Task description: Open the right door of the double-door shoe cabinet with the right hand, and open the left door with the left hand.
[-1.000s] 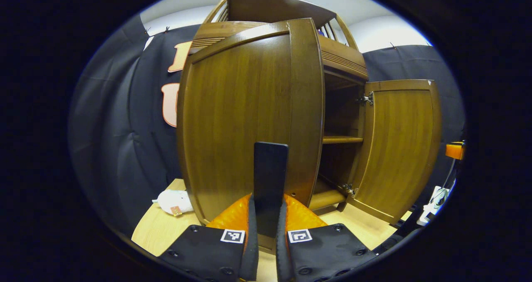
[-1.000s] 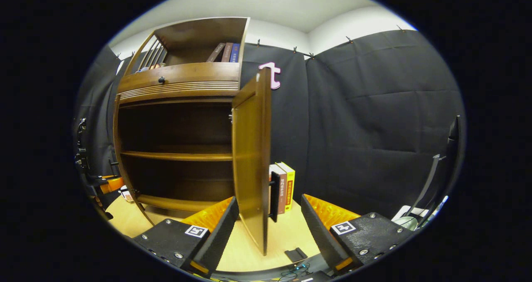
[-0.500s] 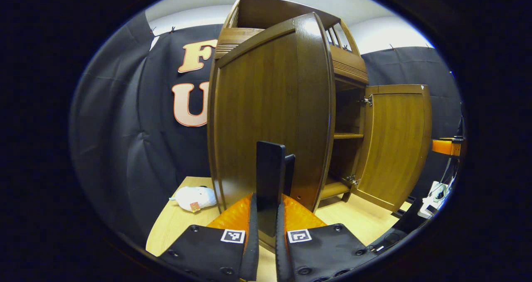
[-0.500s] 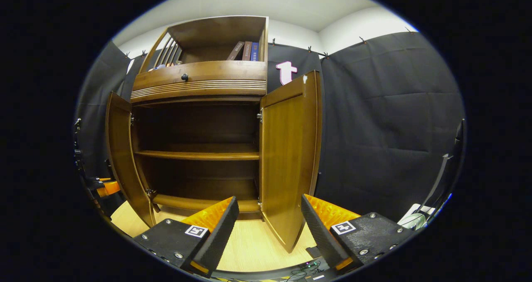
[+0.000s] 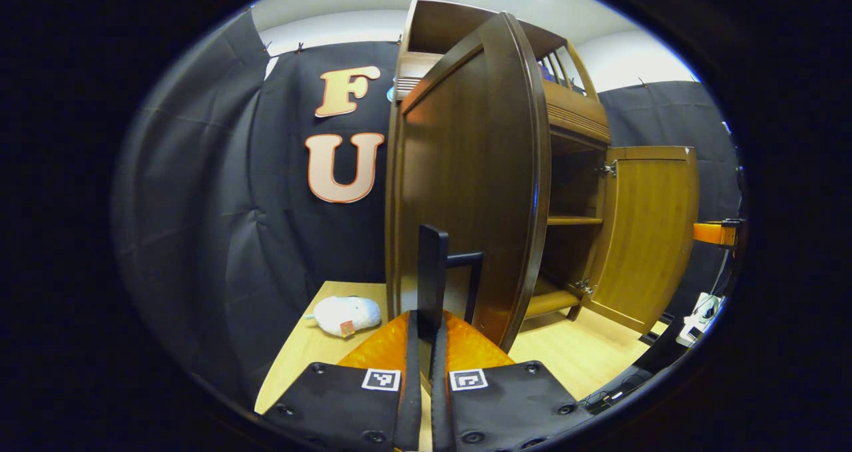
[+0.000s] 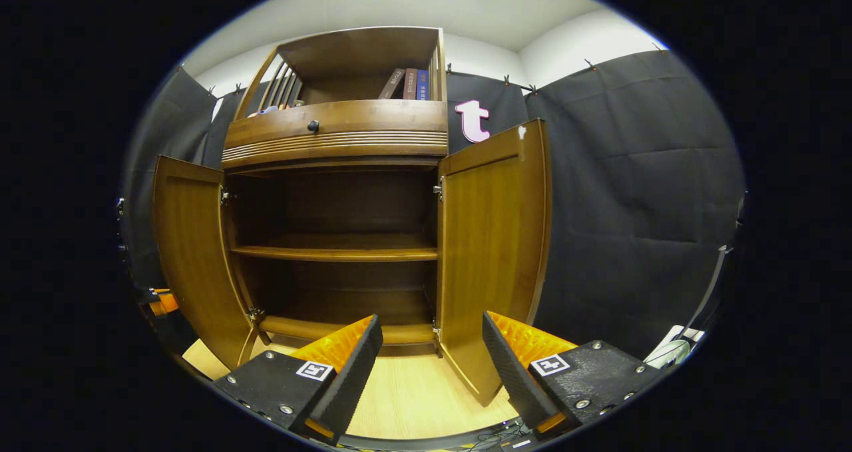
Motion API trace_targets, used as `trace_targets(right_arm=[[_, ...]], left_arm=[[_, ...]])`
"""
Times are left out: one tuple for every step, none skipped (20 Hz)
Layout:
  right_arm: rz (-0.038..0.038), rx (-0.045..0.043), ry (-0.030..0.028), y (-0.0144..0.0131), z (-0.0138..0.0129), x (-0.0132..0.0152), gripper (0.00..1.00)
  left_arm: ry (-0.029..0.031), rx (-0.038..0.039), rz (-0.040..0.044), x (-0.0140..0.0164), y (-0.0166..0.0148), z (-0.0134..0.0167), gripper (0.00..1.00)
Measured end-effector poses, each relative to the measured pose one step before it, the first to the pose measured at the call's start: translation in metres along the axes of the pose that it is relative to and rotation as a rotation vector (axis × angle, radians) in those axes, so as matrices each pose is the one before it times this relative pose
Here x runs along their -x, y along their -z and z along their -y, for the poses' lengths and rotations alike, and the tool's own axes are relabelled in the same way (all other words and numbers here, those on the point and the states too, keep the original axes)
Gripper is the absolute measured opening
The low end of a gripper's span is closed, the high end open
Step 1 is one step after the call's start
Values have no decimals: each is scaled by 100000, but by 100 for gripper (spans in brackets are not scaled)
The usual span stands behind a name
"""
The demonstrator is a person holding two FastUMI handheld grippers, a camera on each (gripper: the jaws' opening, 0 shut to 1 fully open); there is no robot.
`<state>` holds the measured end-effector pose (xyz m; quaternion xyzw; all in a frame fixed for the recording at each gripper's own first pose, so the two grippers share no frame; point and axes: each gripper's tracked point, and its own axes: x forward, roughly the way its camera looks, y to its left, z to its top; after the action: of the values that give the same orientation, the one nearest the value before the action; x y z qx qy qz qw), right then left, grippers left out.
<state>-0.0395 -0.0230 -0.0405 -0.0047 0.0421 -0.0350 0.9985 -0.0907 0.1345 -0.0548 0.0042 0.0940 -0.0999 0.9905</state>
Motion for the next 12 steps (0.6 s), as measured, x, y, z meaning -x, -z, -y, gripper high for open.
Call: trace_targets(right_arm=[[-157, 71, -1102, 47, -497, -201, 86], [-251, -30, -1224, 50, -550, -94, 92], [-229, 27, -1307, 13, -652, -207, 92], [-35, 160, -1247, -51, -634, -190, 92], [112, 378, -1182, 10, -596, -174, 99], [166, 562, -1127, -124, -639, 3, 99], [217, 692, -1119, -113, -642, -192, 99], [186, 803, -1023, -51, -595, -86, 99], [234, 711, -820, -231, -612, -194, 99], [101, 432, -799, -137, -496, -133, 99], [45, 49, -880, -139, -533, -248, 99], [94, -323, -972, -137, -572, -98, 99]], left_arm=[[-263, 662, 100, 85, -3, -907, 13], [255, 2291, 428, 141, -49, -775, 13], [1013, 2873, -275, 42, -70, -752, 12], [937, 2029, -71, 181, 10, -651, 12], [407, 470, -188, 5, -101, -810, 14], [141, -672, 92, 23, 29, -983, 13], [4, -386, -194, -35, 19, -584, 13], [88, -30, -50, 104, -76, -729, 10], [585, -55, -65, -150, -170, -578, 12], [1147, 154, -14, 34, 38, -171, 10], [1155, 55, -122, -79, -67, -201, 10], [1328, -302, -69, -52, 32, -64, 11]])
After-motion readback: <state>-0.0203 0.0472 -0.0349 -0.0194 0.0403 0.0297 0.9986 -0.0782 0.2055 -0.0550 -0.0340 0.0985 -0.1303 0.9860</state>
